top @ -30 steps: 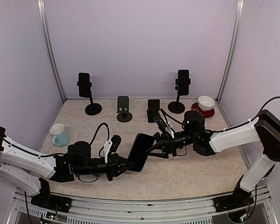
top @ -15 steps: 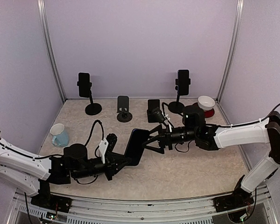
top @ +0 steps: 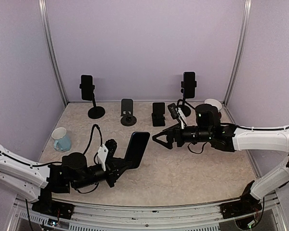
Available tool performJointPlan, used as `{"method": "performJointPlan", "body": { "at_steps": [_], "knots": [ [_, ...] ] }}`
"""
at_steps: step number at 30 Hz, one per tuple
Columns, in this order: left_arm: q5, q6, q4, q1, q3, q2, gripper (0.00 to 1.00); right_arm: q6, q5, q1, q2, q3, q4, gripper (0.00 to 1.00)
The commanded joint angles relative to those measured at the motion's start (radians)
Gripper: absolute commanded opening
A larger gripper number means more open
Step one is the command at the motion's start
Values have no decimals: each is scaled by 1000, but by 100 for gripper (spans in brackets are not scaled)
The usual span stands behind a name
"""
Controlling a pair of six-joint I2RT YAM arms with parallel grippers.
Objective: Place the phone on the phone stand
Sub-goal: Pass from the right arm to the left, then pass from the left arm to the right
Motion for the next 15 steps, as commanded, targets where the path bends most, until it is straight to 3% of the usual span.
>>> {"method": "performJointPlan", "body": {
  "at_steps": [1,6,15],
  "knots": [
    [-42,37,96,-12,-8,-20,0,103,-19,-52,-60,-2,-27,100],
    [-59,52,124,-16,-10,0,0,106,-71,-62,-82,58,-116,100],
    [-88,66,183,-22,-1,59,0,110,46,19,-82,178,-287,100]
  ]
}}
